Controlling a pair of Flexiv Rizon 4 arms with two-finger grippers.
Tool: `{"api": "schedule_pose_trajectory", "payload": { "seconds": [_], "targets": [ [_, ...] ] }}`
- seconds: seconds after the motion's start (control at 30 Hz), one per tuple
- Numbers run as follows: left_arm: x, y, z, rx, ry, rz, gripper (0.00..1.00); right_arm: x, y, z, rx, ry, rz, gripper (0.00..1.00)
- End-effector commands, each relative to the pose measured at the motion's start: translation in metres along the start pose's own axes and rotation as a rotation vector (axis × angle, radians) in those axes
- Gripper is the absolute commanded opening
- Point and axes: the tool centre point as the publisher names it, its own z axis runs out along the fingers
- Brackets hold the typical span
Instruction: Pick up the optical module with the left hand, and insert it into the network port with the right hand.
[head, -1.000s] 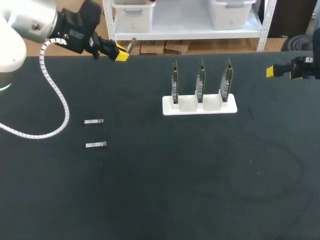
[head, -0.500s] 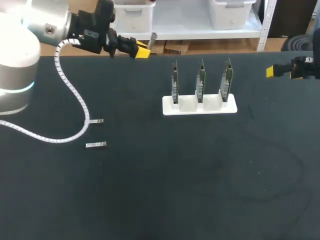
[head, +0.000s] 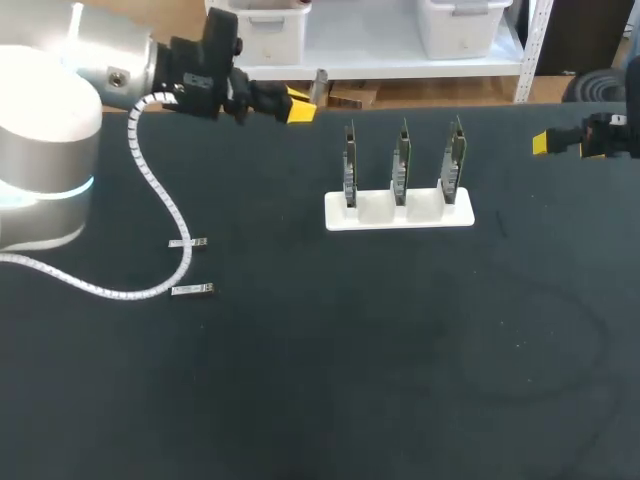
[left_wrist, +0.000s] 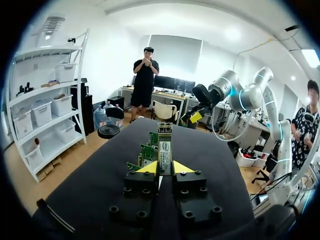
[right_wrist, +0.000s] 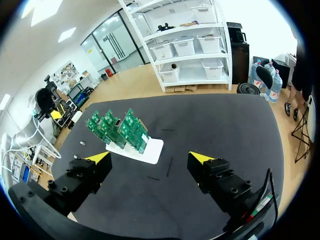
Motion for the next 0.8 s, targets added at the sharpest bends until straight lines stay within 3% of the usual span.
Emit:
{"api": "schedule_pose_trajectory", "payload": {
  "seconds": [0.03, 0.8],
  "targets": [
    [-0.001, -0.001, 0.011, 0.009, -0.022, 0.012, 0.00, 0.000, 0.001, -0.001, 0.006, -0.001, 0.001, 1.00],
    [-0.014, -0.002, 0.026, 0.060, -0.092, 0.006, 0.00, 0.000, 0.001, -0.001, 0.006, -0.001, 0.001, 1.00]
  ]
}}
